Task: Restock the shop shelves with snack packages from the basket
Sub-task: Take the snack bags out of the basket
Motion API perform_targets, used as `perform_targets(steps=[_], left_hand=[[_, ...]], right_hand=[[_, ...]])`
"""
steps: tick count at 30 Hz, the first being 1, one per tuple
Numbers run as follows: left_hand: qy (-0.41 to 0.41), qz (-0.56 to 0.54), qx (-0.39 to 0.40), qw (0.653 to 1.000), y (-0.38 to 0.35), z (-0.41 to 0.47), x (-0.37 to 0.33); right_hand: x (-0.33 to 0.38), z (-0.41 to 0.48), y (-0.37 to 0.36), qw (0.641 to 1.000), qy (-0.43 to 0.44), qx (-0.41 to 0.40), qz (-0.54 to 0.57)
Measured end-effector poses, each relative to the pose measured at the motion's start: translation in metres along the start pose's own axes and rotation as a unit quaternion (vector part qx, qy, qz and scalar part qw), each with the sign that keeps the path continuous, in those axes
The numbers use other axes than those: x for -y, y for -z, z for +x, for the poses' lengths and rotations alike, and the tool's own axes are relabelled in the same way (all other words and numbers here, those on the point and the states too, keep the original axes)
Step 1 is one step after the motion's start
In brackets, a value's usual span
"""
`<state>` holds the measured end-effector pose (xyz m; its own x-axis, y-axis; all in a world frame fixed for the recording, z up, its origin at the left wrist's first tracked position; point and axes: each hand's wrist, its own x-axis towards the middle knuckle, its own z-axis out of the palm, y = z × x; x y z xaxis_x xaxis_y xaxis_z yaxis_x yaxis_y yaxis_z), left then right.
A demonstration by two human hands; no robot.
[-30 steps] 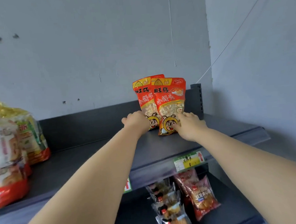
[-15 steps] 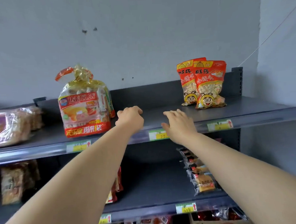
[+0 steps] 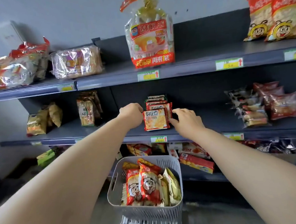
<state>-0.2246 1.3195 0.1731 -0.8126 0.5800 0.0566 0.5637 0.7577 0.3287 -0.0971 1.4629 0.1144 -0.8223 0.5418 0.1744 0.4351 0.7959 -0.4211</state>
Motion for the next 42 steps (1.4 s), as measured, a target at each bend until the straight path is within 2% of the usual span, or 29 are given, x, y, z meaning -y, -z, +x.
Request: perform_targets(steps=[3,6,10,15,22,28,33,38,42], left_hand=[[0.021,0.0,0.031,0.999,-0.018,-0.019,0.045],[0.053,-0.045,0.051,0.996,-0.042,-0.028,0.08],[0.08,-0.045,0.102,0.991,-0.083,-0.034,0.108],[0.147,-0.055,0.126,0.98,-0.138,-0.025,0.133],[0.275,-0.096,0.211,0.933,-0.215,-0.004,0.151],[0.365,-0.107,0.215,0.9,-0.264,0.011,0.147],[0.391,-0.085,0.21,0.892,-0.294,0.014,0.146],[0.43,-0.118,0.232,0.864,-0.315,0.024,0.149],[0.418,-0.079,0.243,0.872,-0.33,0.026,0.154]], right_hand=[[0.012,-0.022,-0.039,0.999,-0.002,0.033,-0.013],[0.012,-0.036,-0.076,0.996,0.002,0.088,-0.023],[-0.002,-0.04,-0.126,0.986,0.008,0.165,-0.032],[-0.023,-0.026,-0.173,0.979,0.019,0.205,-0.014],[-0.059,0.012,-0.226,0.956,-0.001,0.294,-0.016],[-0.086,0.026,-0.256,0.926,-0.017,0.378,0.006],[-0.099,0.025,-0.27,0.917,-0.039,0.395,0.033],[-0.105,0.023,-0.275,0.916,-0.064,0.394,0.035],[-0.1,0.023,-0.277,0.917,-0.087,0.388,0.032]])
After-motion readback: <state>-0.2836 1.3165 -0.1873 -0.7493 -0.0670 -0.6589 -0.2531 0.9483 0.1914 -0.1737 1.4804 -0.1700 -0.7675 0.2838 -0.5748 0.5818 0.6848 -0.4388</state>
